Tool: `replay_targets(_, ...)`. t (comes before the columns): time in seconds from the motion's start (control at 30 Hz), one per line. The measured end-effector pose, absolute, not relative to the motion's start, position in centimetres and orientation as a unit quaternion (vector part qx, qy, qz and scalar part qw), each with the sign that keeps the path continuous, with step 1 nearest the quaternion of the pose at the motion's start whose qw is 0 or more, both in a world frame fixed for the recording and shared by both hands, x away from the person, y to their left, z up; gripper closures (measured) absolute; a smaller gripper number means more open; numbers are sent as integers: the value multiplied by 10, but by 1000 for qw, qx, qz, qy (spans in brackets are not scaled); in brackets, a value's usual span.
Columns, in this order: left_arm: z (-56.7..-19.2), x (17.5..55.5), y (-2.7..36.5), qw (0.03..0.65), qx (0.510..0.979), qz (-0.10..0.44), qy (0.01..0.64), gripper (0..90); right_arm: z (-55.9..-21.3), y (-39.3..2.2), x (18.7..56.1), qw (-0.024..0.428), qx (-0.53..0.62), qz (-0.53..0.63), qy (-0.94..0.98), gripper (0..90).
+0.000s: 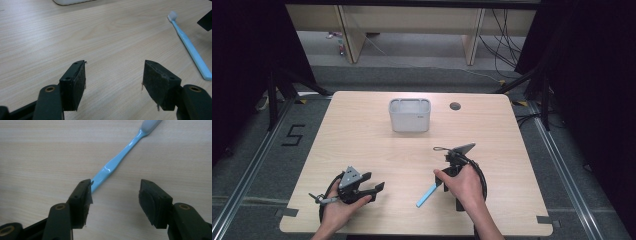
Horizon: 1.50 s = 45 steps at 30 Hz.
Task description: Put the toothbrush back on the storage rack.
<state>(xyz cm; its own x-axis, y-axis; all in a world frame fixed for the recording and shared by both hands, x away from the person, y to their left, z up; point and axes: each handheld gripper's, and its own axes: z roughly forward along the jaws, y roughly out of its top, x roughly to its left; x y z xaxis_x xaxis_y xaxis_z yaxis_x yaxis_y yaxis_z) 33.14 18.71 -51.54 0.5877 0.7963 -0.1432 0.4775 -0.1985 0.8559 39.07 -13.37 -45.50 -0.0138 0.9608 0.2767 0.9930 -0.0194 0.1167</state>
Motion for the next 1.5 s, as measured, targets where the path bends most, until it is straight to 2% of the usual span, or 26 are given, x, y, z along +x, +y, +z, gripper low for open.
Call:
replay_targets(0.03,-516,331,187,472,755,170,423,343,-455,-131,392,67,-709,-141,-688,440)
replay_targets(0.2,-518,332,187,470,758,166,421,343,-462,-131,396,47,-699,-143,-699,425)
replay_targets(0.37,-519,331,186,464,761,167,422,343,-461,-119,400,68,-741,-118,-658,424)
replay_targets(0.4,-520,331,186,464,761,166,421,343,-463,-121,401,49,-723,-122,-679,424)
replay_targets(0.5,-521,331,187,467,761,161,421,343,-461,-116,404,68,-730,-104,-672,426)
replay_targets(0.93,-522,331,186,468,760,158,421,342,-469,-105,412,29,-730,-71,-679,463)
replay_targets(1.5,-521,330,188,467,760,159,423,341,-471,-93,413,36,-727,-46,-684,491)
